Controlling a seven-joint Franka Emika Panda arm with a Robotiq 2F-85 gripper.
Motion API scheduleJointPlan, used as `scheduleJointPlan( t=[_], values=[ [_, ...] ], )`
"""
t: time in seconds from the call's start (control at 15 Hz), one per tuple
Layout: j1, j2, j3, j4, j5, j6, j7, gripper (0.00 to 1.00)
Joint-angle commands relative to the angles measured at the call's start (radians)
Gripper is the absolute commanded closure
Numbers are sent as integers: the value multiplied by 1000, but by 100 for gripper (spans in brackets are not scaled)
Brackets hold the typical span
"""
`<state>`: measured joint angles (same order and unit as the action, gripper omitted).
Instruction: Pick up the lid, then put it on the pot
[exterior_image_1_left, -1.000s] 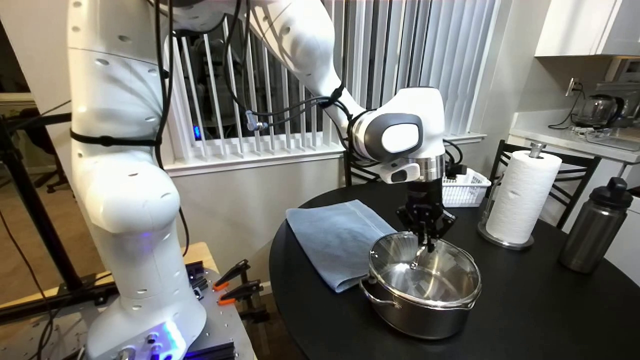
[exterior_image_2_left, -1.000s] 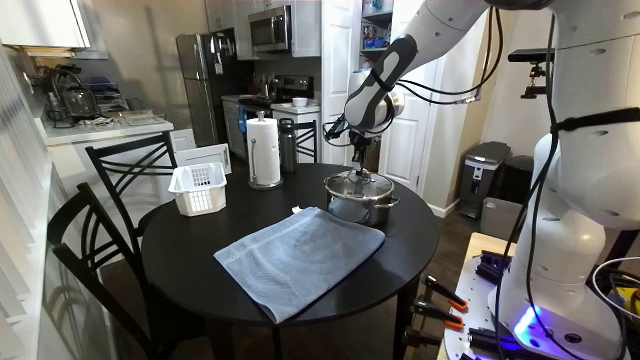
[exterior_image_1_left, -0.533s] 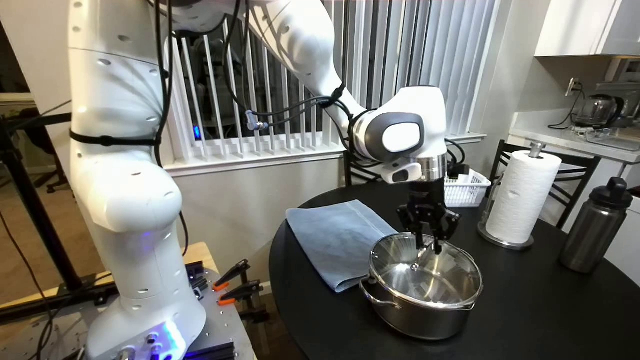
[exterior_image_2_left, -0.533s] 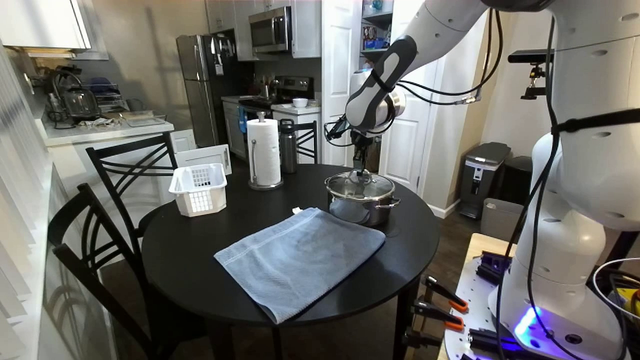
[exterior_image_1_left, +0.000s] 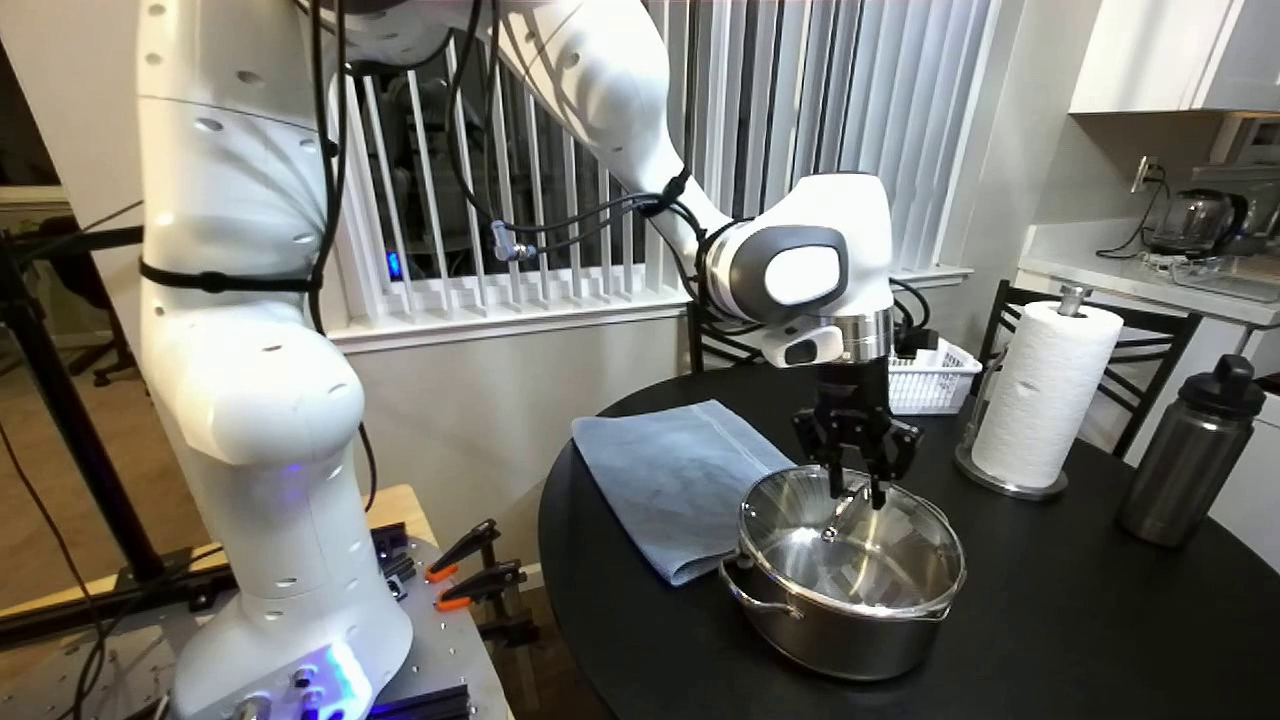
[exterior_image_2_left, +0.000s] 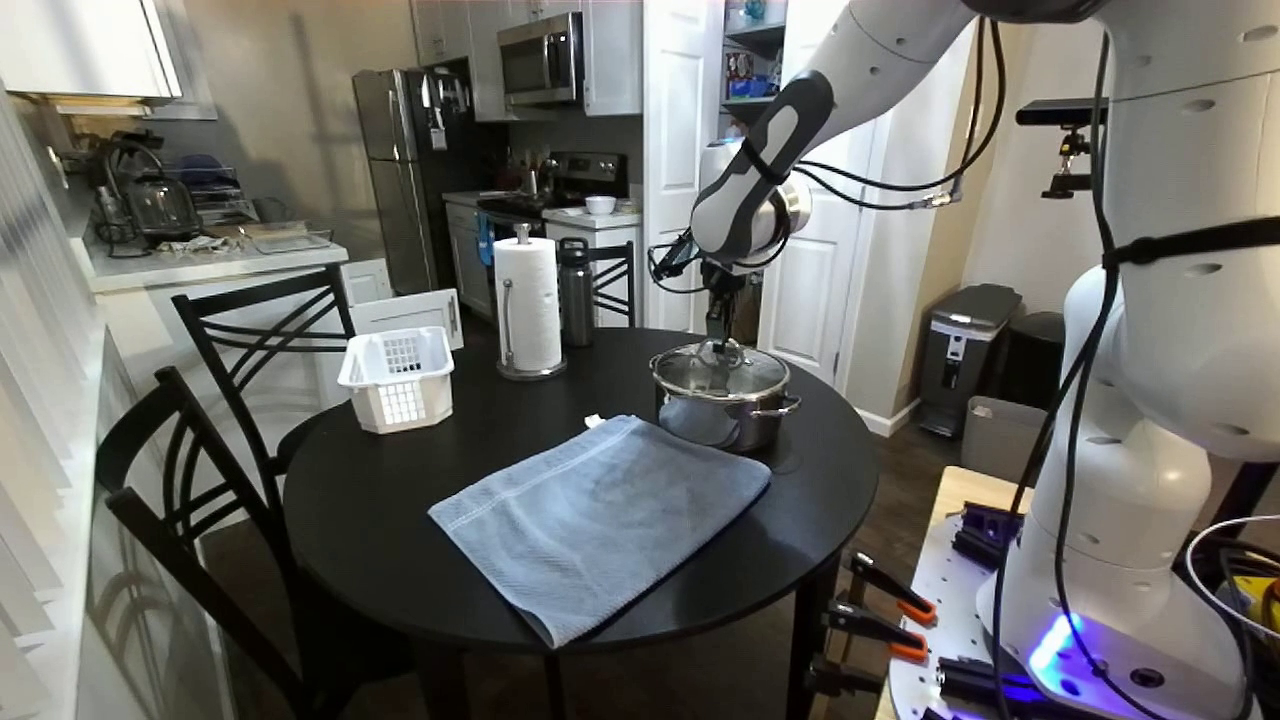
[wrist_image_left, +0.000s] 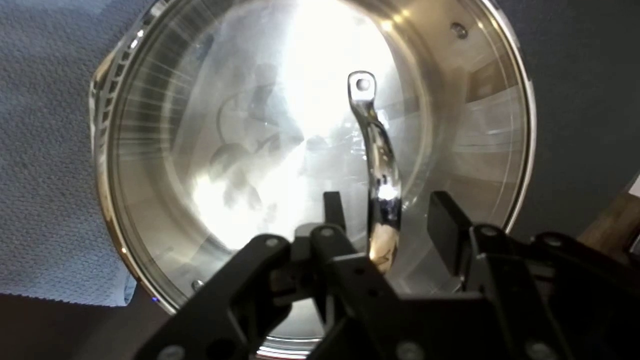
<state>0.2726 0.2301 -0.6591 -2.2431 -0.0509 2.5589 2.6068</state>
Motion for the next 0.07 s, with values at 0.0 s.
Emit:
scheduleJointPlan(
  t=[0.0],
  values=[
    [0, 0, 0, 0, 0, 0, 0, 51]
  ],
)
